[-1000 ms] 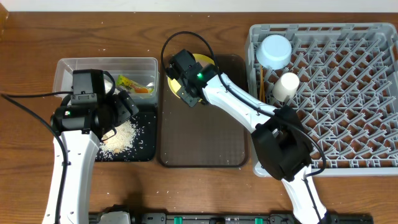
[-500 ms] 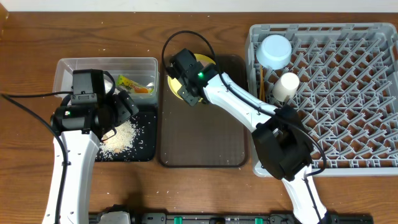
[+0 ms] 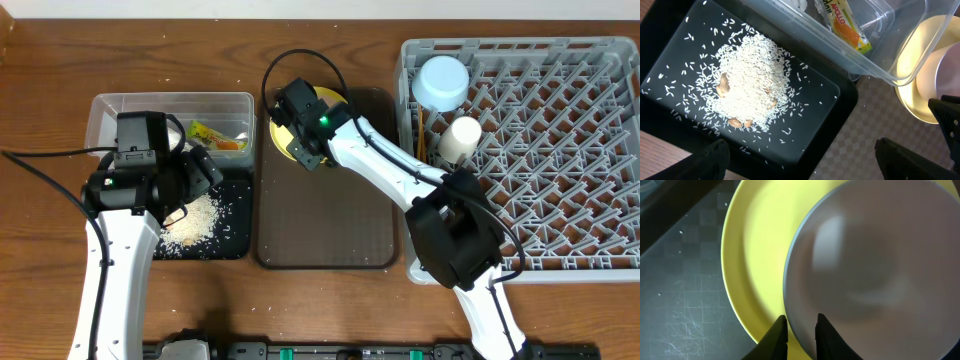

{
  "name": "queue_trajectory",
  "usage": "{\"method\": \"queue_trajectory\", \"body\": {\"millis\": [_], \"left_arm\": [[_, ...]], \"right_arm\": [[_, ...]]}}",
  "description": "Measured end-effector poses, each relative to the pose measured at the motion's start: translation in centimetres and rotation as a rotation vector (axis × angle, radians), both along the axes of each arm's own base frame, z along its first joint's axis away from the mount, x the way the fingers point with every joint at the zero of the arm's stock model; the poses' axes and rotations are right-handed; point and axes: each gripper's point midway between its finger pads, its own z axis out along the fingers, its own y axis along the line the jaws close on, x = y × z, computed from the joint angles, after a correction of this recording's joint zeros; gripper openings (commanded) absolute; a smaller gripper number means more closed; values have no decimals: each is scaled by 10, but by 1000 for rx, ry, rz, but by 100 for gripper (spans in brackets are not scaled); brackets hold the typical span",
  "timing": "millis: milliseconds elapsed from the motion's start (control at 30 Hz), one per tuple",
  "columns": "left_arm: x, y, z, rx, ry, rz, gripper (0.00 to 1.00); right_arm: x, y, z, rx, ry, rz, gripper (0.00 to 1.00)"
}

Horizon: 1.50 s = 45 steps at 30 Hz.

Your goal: Sort waste into correct bins and load items into the dishwasher rack

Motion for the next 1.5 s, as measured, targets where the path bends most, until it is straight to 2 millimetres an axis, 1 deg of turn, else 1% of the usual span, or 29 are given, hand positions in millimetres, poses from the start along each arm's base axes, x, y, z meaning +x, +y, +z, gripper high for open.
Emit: {"method": "queue_trajectory", "body": {"millis": [100, 233, 300, 333, 567, 667, 733, 800, 833, 900, 933, 1000, 1033, 1067, 1133, 1167, 1200, 1233, 1267, 1300, 1367, 1500], "left_arm": [[0, 0, 0, 0, 0, 0, 96], [0, 0, 0, 0, 0, 0, 96], [0, 0, 0, 0, 0, 0, 96], [0, 0, 0, 0, 0, 0, 96], [0, 0, 0, 0, 0, 0, 96], [0, 0, 0, 0, 0, 0, 96], [0, 0, 0, 0, 0, 0, 96], [0, 0, 0, 0, 0, 0, 96], [0, 0, 0, 0, 0, 0, 96], [0, 0, 0, 0, 0, 0, 96], [0, 0, 0, 0, 0, 0, 96], [0, 0, 0, 0, 0, 0, 96], [0, 0, 0, 0, 0, 0, 96], [0, 0, 0, 0, 0, 0, 96], [0, 0, 0, 0, 0, 0, 96], [0, 0, 0, 0, 0, 0, 96], [0, 0, 0, 0, 0, 0, 96], [0, 0, 0, 0, 0, 0, 96], [0, 0, 0, 0, 0, 0, 96], [0, 0, 0, 0, 0, 0, 96], [0, 0, 0, 0, 0, 0, 96], [0, 0, 0, 0, 0, 0, 96]], "right_arm": [[-2, -2, -3, -7, 7, 1, 18], [-3, -2, -4, -9, 10, 2, 16], [-3, -2, -5, -10, 9, 5, 8], [-2, -2, -4, -10, 7, 6, 1], [-2, -1, -2, -4, 8, 10, 1], [-4, 4, 8, 20, 21, 21, 1], [-6, 7, 25, 45, 24, 27, 1], [-10, 10, 55, 82, 15, 38, 1], [-13, 10, 74, 108, 3, 44, 1], [-21, 10, 128, 188, -38, 62, 1], [-28, 6, 156, 231, -55, 72, 1], [-43, -6, 206, 310, -77, 82, 1], [-53, -19, 234, 357, -88, 80, 1], [-63, -31, 257, 401, -91, 77, 1], [-81, -56, 287, 463, -75, 65, 1], [-92, -74, 301, 499, -53, 50, 1], [-101, -89, 310, 528, -34, 34, 1], [-107, -99, 314, 546, -14, 21, 1], [-117, -116, 319, 576, 26, -11, 1], [-124, -130, 321, 596, 63, -40, 1], [-135, -150, 321, 614, 115, -87, 1], [-149, -188, 322, 657, 173, -163, 1]]}}
